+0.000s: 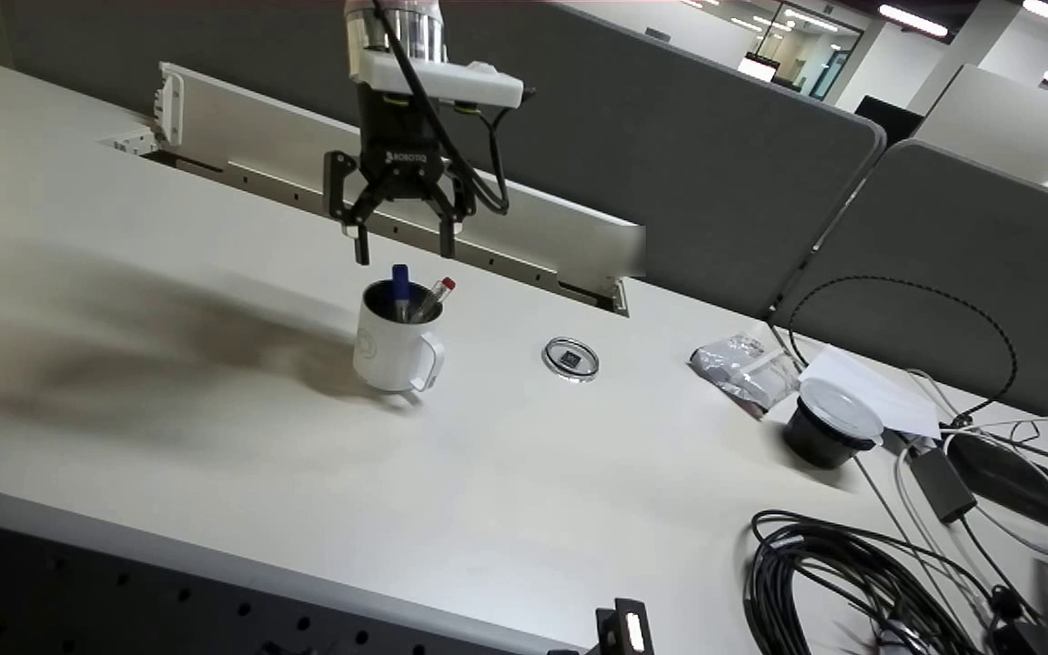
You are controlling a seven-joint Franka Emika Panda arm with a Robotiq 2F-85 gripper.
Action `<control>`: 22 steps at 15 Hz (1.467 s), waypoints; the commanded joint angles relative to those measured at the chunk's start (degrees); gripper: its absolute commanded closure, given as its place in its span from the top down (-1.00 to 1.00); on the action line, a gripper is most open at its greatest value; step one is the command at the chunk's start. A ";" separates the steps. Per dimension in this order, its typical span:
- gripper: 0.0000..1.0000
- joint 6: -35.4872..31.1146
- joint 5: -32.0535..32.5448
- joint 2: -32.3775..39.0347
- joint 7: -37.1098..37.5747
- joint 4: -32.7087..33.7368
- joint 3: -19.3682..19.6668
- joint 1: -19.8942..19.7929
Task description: Take the blue marker from the cup and put it on the table
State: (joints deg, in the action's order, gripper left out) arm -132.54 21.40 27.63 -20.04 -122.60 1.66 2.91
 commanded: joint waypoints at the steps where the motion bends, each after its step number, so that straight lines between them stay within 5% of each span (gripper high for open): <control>1: 1.00 0.76 0.07 2.85 0.92 3.05 -0.52 -1.09; 4: 1.00 -0.41 -0.98 4.39 -0.22 4.16 -1.15 -2.13; 5: 0.50 -0.30 -1.79 4.79 -0.68 4.49 -1.62 -2.60; 7: 0.39 -0.40 -2.46 5.45 -0.24 5.15 -1.86 -2.80; 17: -0.84 0.49 -4.81 4.96 0.48 6.69 -2.12 -3.03; 22: -0.85 4.58 -10.14 -1.56 -1.44 5.48 -3.97 -4.58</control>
State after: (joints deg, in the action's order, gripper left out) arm -131.60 14.24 31.88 -20.38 -115.99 -0.31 -0.02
